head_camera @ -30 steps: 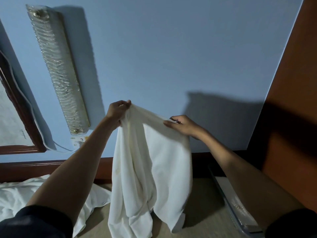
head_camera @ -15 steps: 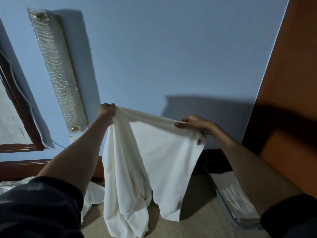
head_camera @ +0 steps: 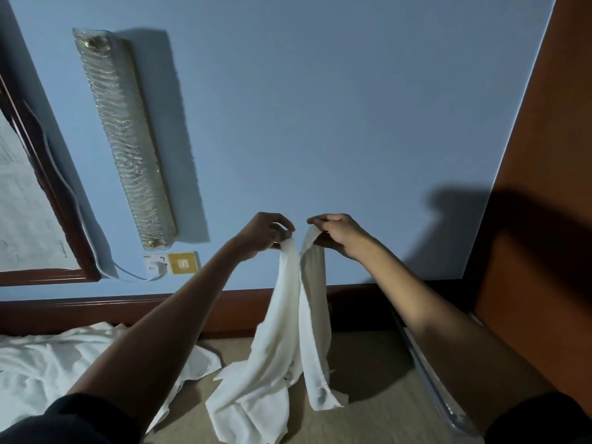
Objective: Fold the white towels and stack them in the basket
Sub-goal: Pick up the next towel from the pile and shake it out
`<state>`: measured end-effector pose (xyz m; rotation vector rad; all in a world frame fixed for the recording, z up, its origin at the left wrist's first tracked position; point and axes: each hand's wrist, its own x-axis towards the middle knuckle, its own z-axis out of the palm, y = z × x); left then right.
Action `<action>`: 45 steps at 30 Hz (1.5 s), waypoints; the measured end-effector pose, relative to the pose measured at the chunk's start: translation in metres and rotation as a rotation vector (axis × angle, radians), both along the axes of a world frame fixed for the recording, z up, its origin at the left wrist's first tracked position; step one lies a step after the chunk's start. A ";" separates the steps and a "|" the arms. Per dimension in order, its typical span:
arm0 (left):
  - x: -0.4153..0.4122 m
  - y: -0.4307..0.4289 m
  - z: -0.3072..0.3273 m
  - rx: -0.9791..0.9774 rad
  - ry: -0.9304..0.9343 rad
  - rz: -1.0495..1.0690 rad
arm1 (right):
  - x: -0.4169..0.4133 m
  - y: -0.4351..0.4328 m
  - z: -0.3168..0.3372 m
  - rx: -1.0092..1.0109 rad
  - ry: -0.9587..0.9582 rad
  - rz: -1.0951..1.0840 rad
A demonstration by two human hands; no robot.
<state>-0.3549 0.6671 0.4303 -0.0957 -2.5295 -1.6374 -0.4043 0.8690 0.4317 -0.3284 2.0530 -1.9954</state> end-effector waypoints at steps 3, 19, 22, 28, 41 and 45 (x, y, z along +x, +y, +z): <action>0.011 -0.001 -0.001 -0.001 0.043 -0.030 | -0.001 -0.006 -0.005 -0.105 -0.078 -0.055; 0.037 0.000 -0.010 -0.442 0.264 0.104 | 0.000 -0.023 -0.028 -0.187 -0.135 -0.111; 0.037 -0.007 -0.005 -0.482 0.247 0.107 | 0.007 -0.020 -0.026 -0.191 -0.138 -0.017; 0.030 -0.027 0.017 -0.518 0.241 0.112 | 0.011 -0.008 -0.030 0.268 0.193 0.208; 0.014 -0.100 0.115 -0.807 0.358 0.138 | -0.003 -0.022 0.033 0.254 0.348 0.313; 0.016 -0.128 0.129 -0.836 0.446 0.217 | -0.011 -0.022 0.058 0.380 0.440 0.302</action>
